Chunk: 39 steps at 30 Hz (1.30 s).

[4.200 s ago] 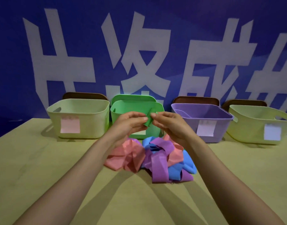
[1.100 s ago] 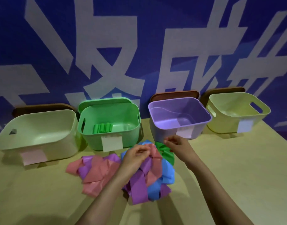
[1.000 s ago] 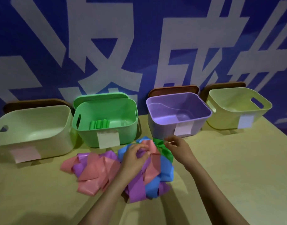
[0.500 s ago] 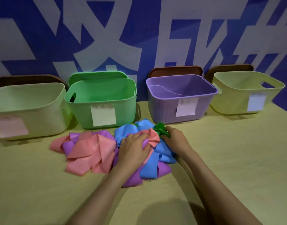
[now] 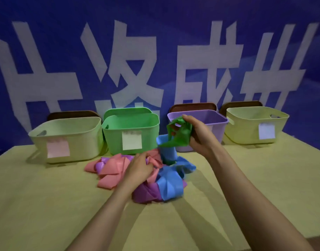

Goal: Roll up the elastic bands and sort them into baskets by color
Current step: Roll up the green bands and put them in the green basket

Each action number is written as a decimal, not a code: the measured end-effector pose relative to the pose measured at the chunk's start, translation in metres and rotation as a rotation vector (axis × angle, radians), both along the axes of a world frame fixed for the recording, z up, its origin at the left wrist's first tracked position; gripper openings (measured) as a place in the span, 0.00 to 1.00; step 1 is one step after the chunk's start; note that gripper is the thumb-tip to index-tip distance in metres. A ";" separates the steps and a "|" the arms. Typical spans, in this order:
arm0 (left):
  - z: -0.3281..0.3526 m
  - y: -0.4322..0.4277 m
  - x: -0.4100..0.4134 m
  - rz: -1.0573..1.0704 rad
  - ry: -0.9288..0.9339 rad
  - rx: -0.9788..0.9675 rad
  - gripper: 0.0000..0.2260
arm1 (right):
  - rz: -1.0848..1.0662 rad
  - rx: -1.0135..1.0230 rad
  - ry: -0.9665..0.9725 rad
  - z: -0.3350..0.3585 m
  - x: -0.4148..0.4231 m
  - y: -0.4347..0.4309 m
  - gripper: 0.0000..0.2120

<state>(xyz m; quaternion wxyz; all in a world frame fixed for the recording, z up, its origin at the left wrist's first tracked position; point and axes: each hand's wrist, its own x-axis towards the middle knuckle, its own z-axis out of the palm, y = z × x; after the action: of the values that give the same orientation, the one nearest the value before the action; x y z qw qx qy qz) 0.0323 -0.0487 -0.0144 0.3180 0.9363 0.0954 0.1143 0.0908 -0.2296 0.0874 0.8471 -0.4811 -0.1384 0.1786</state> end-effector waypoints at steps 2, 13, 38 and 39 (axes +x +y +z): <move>0.007 -0.001 -0.004 -0.017 0.022 -0.065 0.18 | 0.052 0.101 -0.008 0.021 -0.006 0.004 0.09; 0.084 -0.021 -0.002 -0.195 -0.358 -0.583 0.10 | 0.128 0.180 -0.069 0.067 -0.010 0.033 0.14; 0.092 0.024 -0.021 -0.052 -0.401 -1.160 0.07 | -0.124 -0.602 -0.282 0.004 -0.006 0.032 0.15; 0.092 0.023 -0.021 -0.045 -0.403 -1.167 0.06 | -0.083 -0.684 -0.279 0.003 -0.008 0.033 0.18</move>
<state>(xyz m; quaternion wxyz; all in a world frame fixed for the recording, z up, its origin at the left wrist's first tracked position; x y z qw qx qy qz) 0.0116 -0.0252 0.0778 0.7919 0.5697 0.0603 0.2113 0.0831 -0.1968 0.0909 0.6168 -0.7613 -0.1654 0.1127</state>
